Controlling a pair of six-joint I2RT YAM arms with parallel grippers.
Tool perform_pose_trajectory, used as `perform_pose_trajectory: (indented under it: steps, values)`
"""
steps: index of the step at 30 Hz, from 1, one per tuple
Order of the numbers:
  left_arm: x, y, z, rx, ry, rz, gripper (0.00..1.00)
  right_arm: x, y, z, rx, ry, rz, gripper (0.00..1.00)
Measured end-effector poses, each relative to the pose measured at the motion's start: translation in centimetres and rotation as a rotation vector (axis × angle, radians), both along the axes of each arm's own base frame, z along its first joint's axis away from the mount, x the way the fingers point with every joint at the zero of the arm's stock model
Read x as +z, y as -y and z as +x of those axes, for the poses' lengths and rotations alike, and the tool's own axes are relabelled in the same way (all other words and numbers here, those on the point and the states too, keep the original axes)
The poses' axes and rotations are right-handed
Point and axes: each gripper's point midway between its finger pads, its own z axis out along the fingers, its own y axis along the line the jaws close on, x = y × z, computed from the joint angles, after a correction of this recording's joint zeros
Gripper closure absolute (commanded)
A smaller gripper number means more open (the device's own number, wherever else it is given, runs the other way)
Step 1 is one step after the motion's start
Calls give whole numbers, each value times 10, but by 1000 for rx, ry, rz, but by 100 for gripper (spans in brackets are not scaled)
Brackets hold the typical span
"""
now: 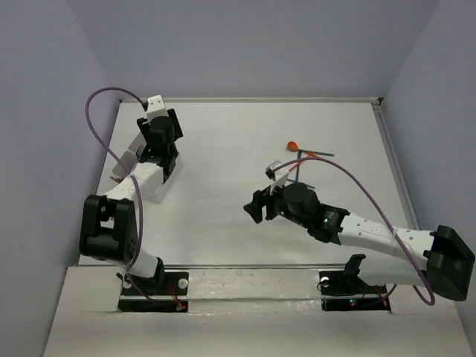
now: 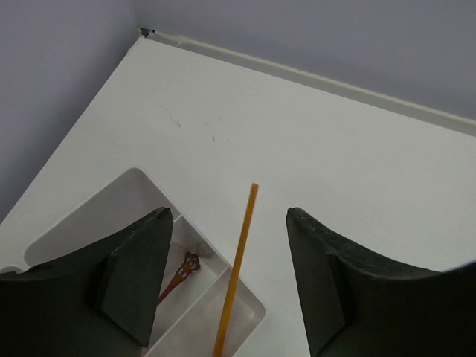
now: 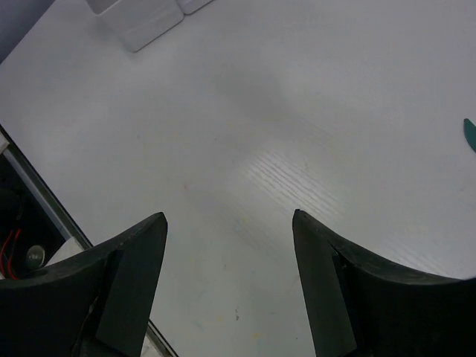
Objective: Sort the eating utensils into containers
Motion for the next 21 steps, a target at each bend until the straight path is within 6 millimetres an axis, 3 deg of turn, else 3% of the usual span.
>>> perform_pose_trajectory:
  steps: [5, 7, 9, 13, 15, 18, 21]
  values:
    - [4, 3, -2, -6, -5, -16, 10, -6, 14, 17, -68, -16, -5, 36]
    - [22, 8, -5, -27, 23, -45, 9, -11, 24, 25, -106, -31, -9, 40]
    - [44, 14, -10, -53, 70, -77, 8, -15, 35, 35, -154, -46, -9, 43]
    - [116, 36, -33, -155, 226, -193, 8, -25, 68, 59, -296, -83, -22, 44]
    - [157, 50, -55, -236, 322, -269, 8, -29, 82, 68, -358, -98, -34, 45]
    - [195, 70, -94, -368, 398, -368, 8, -40, 100, 76, -433, -125, -65, 47]
    - [212, 82, -129, -471, 439, -422, 8, -59, 118, 80, -494, -174, -121, 48]
